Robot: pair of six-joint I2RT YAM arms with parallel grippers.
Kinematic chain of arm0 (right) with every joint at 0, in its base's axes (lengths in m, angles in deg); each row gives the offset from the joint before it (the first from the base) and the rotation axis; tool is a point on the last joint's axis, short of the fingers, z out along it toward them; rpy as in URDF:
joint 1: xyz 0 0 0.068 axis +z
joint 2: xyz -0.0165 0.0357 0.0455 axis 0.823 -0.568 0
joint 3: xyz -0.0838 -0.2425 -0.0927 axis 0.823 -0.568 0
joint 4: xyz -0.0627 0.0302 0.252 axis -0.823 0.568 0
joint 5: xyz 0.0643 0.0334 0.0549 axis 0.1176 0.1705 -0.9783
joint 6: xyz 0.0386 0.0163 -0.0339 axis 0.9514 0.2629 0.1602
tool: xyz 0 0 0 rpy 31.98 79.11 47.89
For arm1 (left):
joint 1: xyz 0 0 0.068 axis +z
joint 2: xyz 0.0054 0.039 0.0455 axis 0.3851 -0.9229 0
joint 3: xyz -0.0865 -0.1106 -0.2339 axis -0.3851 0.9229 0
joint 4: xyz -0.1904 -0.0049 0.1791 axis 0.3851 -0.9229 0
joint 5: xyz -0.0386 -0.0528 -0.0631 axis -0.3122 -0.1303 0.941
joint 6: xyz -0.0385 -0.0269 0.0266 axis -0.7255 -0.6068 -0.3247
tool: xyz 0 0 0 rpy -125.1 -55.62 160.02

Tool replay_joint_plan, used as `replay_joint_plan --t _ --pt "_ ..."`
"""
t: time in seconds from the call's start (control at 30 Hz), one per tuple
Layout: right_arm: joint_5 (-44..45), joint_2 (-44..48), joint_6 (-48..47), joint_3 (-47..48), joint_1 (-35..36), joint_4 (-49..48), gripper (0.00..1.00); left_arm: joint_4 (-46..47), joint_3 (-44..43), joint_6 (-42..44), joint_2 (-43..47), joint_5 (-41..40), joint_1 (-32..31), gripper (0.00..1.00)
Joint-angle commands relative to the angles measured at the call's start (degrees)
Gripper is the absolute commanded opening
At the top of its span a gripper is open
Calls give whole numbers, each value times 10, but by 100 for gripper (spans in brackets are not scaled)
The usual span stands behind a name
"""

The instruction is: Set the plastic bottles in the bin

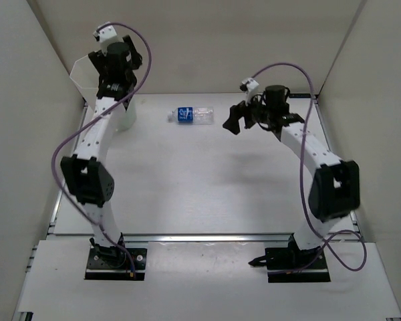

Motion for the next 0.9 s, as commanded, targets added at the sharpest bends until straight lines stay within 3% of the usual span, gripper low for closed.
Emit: replay_joint_plan --t 0.0,0.07,0.13,0.2,0.23,0.3,0.37,0.47,0.6,0.87 --pt "-43 -135 -128 126 -1 69 95 -128 145 -51 169 151 -62 98" --pt "-54 -218 -166 267 -12 139 96 -175 215 -49 224 170 -110 99" --pt "-79 -334 -192 392 -17 196 96 -219 301 -75 262 253 -120 99" --pt "-88 -428 -202 571 -17 252 96 -221 382 -108 314 314 -109 99" --pt "-91 -483 -205 616 -13 280 96 -235 418 -112 324 322 -102 99" --pt "-94 -560 -215 779 -8 331 97 -259 449 -138 346 347 -87 99" --pt "-98 -614 -214 852 -6 333 98 -257 503 -156 363 370 -67 98" --pt "-105 -625 -205 829 -4 293 99 -246 557 -170 383 412 -47 99" --pt "-110 -591 -211 715 12 205 99 -268 575 -163 388 399 -31 99" --pt "-104 -650 -221 759 40 174 99 -298 595 -152 395 380 16 99"
